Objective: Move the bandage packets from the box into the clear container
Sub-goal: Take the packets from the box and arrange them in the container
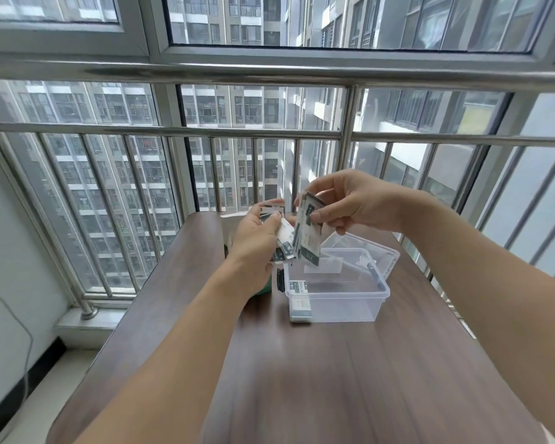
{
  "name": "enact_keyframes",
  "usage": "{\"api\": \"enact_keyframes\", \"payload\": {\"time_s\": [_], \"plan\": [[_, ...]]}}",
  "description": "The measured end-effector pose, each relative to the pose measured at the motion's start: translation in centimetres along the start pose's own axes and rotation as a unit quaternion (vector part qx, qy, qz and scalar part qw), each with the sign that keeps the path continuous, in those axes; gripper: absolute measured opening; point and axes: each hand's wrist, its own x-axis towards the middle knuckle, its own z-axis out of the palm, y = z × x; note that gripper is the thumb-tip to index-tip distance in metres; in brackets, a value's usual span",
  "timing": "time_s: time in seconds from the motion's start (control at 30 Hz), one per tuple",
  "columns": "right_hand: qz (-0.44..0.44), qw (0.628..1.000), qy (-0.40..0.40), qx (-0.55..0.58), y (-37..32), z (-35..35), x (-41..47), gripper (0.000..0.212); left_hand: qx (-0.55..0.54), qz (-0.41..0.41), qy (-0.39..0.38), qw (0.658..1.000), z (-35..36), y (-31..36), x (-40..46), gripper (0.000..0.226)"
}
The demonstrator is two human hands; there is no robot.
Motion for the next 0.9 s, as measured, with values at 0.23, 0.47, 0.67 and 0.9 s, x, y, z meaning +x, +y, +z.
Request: {"api": "enact_keyframes", "payload": {"time_s": [0.23, 0.47, 0.67, 0.9], "plan": [[0.026, 0.987, 0.069, -0.142, -1.0, 2.7, 0.7, 0.046, -0.027, -0.044, -0.001, 0.999, 1.4, -0.6, -0.6, 0.038], [-0.054, 0.958, 0.139, -0.246, -0.7, 4.9, 0.1, 0.046, -0.041, -0.093, -0.049, 0.994, 2.1, -0.2, -1.6, 0.036], [-0.023, 0.939, 0.013, -0.342, 0.2, 5.9, -2.2, 0.139, -0.044, -0.139, -0.066, 0.987, 1.7, -0.8, -1.5, 0.013], [-0.063, 0.922, 0.08, -0.373, 1.0, 6.6, -1.2, 0.131, 0.038, -0.114, -0.098, 0.988, 2.3, -1.1, -1.8, 0.023]]}}
